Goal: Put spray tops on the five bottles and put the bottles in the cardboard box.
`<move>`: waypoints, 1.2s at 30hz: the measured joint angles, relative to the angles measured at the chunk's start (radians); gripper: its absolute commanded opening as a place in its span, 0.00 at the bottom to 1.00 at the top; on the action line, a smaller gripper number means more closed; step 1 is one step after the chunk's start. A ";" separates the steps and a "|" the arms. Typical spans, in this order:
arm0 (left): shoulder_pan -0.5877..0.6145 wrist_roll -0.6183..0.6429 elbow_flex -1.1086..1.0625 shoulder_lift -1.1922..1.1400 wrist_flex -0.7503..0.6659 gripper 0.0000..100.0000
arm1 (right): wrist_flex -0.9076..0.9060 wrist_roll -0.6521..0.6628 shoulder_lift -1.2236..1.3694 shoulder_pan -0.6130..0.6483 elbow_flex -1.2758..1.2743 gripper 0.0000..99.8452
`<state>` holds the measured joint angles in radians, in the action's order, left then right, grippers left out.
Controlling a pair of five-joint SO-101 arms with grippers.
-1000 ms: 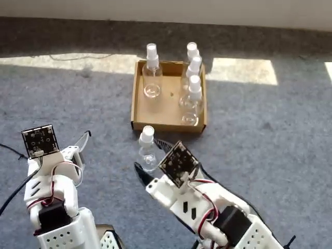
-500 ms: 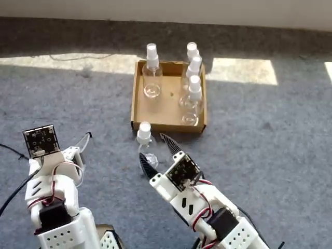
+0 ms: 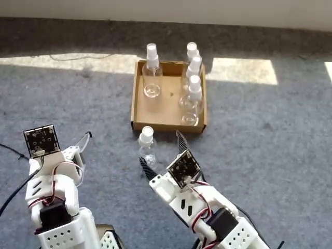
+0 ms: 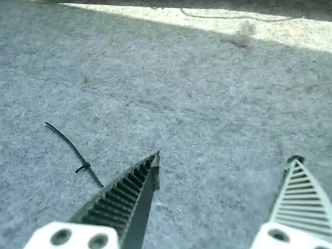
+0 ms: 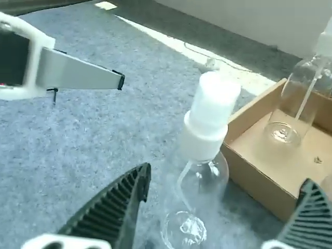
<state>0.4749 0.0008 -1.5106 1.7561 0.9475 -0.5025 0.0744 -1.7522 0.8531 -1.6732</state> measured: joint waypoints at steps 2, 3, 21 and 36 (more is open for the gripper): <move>0.000 0.000 0.000 0.000 0.000 0.34 | 0.000 -0.005 0.000 0.018 0.000 0.39; 0.000 0.000 0.000 0.000 0.000 0.34 | 0.000 -0.008 0.000 0.020 0.000 0.39; -0.044 0.000 0.000 0.000 0.000 0.34 | -0.014 -0.018 0.232 0.043 0.017 0.39; -0.044 0.000 0.000 0.000 0.000 0.34 | 0.514 -0.038 0.709 0.048 0.072 0.39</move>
<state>0.4304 0.0008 -1.5106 1.7561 0.9475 0.0115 0.0361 -1.0434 0.9007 -1.6011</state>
